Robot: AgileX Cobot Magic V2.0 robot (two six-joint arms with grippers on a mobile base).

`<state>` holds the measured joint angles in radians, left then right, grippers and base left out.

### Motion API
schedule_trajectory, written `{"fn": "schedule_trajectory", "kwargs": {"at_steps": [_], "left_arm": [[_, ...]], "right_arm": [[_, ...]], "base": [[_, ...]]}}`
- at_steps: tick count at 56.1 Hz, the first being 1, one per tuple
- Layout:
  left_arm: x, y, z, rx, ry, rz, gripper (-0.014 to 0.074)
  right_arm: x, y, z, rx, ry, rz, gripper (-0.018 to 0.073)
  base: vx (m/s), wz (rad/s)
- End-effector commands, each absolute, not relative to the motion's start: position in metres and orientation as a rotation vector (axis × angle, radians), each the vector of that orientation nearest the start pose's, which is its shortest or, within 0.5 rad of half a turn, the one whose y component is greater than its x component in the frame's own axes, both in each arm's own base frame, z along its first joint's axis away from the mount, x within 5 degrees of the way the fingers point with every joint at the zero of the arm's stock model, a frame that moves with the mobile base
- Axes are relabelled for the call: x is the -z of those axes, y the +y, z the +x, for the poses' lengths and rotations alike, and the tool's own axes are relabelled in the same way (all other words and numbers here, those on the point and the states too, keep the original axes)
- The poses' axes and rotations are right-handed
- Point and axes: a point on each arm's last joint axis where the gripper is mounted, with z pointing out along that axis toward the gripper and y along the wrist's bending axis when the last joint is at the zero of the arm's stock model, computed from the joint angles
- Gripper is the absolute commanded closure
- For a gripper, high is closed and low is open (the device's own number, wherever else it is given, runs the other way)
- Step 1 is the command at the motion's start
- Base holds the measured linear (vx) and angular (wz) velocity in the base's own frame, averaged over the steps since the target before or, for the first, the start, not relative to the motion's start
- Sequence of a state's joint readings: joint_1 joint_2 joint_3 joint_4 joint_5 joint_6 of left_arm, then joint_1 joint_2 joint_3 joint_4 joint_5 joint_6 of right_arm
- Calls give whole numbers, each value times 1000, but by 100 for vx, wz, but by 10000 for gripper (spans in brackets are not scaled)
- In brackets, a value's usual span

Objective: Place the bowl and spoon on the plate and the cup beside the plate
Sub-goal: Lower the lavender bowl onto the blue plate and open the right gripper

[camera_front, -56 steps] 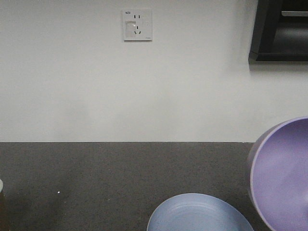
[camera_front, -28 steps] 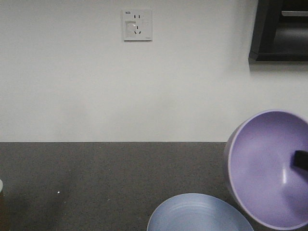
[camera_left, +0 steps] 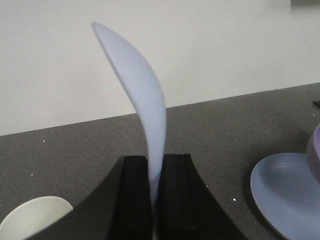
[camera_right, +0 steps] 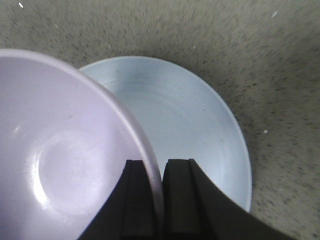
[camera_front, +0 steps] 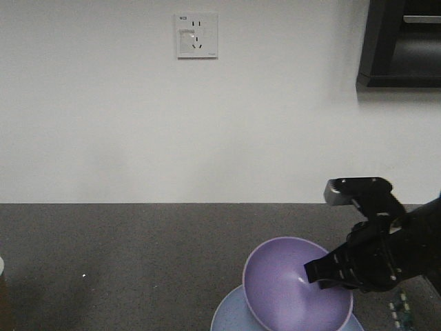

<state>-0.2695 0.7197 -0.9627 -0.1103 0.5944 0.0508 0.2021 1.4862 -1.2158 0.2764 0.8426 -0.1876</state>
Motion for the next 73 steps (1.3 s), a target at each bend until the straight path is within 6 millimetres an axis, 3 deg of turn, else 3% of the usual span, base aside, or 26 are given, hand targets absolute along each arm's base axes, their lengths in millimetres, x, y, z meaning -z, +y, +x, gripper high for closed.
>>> {"fn": "schedule_trajectory", "kwargs": {"at_steps": [1,17,30,39,53,63,73], "left_arm": [[-432,-41,123,301,1738,232,596],[-431,-41,123,301,1745,233,596],[-431,-41,123,301,1747,234,596],[-431,-41,123,301,1750,235,596],[-428,-41,122,300,1774,240,596],[-426,-41,122,299,1797,245,596],[-423,-42,120,320,1837,246,596]], "right_arm": [[-323,85,316,-355,2469,-318,568],[-285,89,338,-351,2574,-326,567],[-278,92,342,-366,2572,-364,524],[-279,93,342,-397,2569,-354,409],[-279,94,342,-415,2567,-342,140],[-291,91,339,-356,2504,-382,34],[-335,81,315,-274,2374,-422,27]], "base": [[0,0],[0,0],[0,0],[0,0],[0,0],[0,0],[0,0]]}}
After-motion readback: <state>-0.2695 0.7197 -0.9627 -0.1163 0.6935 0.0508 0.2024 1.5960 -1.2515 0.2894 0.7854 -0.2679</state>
